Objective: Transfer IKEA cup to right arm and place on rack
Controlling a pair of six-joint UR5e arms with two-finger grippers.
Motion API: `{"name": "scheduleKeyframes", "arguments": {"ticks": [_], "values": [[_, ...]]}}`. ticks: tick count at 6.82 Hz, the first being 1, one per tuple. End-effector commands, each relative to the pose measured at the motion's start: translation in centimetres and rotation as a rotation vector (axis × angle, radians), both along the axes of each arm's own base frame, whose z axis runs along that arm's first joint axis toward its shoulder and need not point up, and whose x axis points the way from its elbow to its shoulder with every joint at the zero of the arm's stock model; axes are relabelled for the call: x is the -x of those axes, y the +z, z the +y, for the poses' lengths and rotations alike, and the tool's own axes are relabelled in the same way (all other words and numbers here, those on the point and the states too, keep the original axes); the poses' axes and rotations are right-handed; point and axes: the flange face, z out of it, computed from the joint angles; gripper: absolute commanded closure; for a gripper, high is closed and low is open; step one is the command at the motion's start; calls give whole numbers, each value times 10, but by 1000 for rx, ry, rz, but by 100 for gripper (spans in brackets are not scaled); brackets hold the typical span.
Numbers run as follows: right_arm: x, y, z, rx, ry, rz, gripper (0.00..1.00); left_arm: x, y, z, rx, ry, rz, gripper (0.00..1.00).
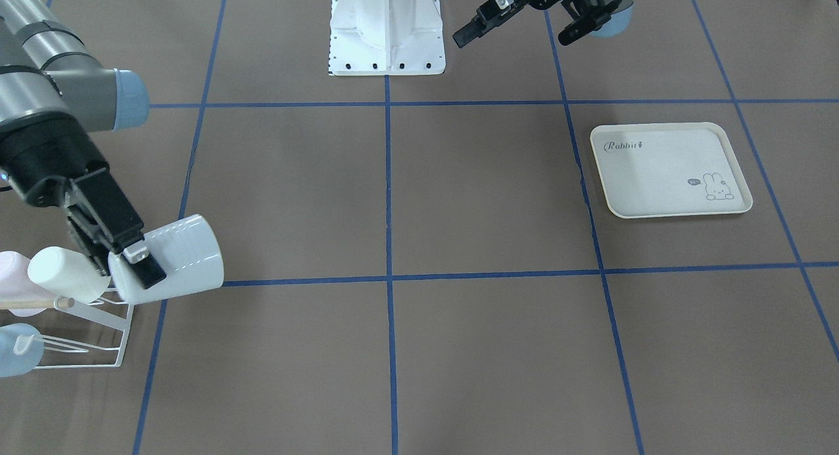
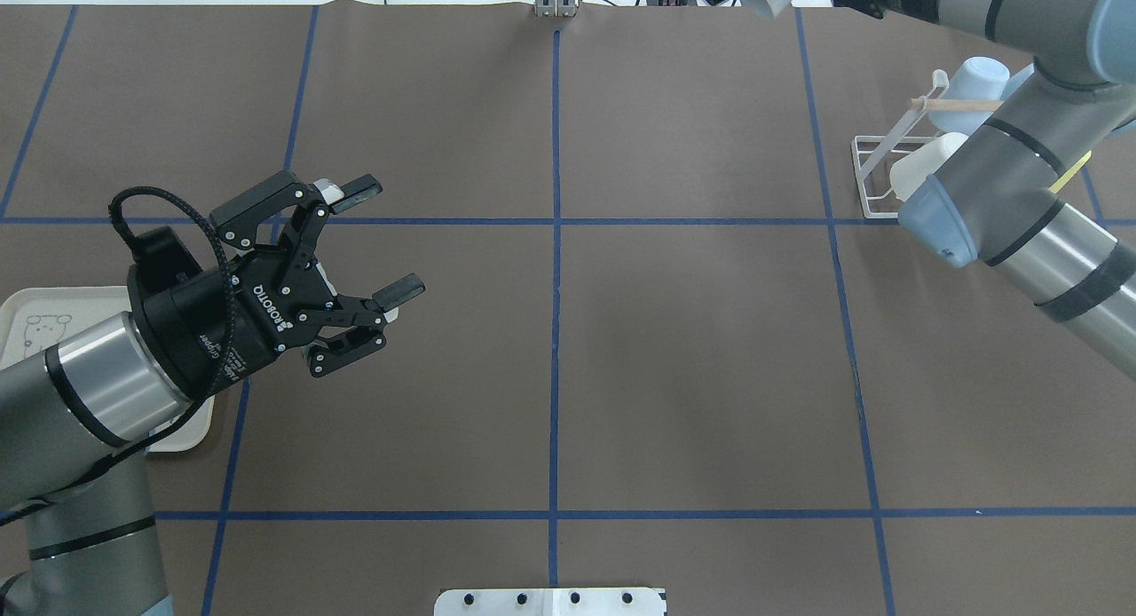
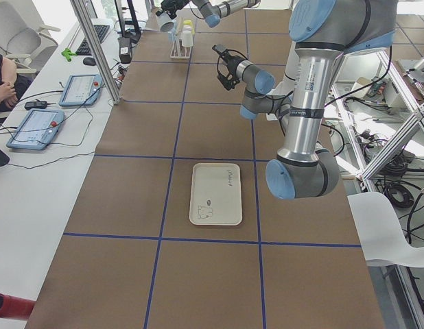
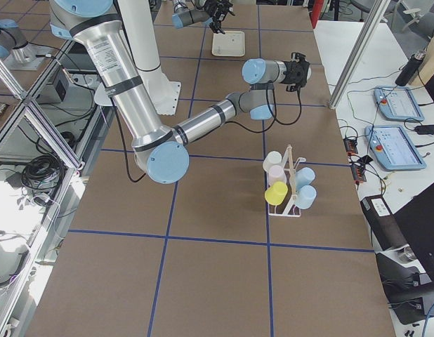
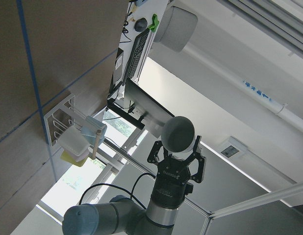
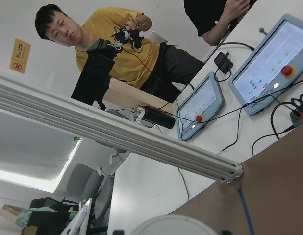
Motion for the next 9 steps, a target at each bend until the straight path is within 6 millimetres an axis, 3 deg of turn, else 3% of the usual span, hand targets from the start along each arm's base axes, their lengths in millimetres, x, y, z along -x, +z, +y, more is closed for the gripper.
{"name": "scheduleKeyframes", "arguments": {"ticks": [1,2,3,5,6,8,9], "values": [[-46,26,-36,23,68,301,100,5,5,-31,-44,26,-319,0],[-63,35,-47,20,87,424,100,7,3,-35,-82,12,-490,0],[-71,57,-54,29,168,580,100,11,22,-33,-106,7,-593,0],[-52,85,-50,37,279,734,100,52,74,-16,-192,1,-793,0],[-46,118,-37,6,269,879,100,72,98,-18,-214,-6,-883,0],[-5,141,-14,-14,312,1005,100,80,117,-16,-237,4,-952,0],[-3,153,-6,-6,305,1018,100,86,124,-15,-273,20,-987,0]]}}
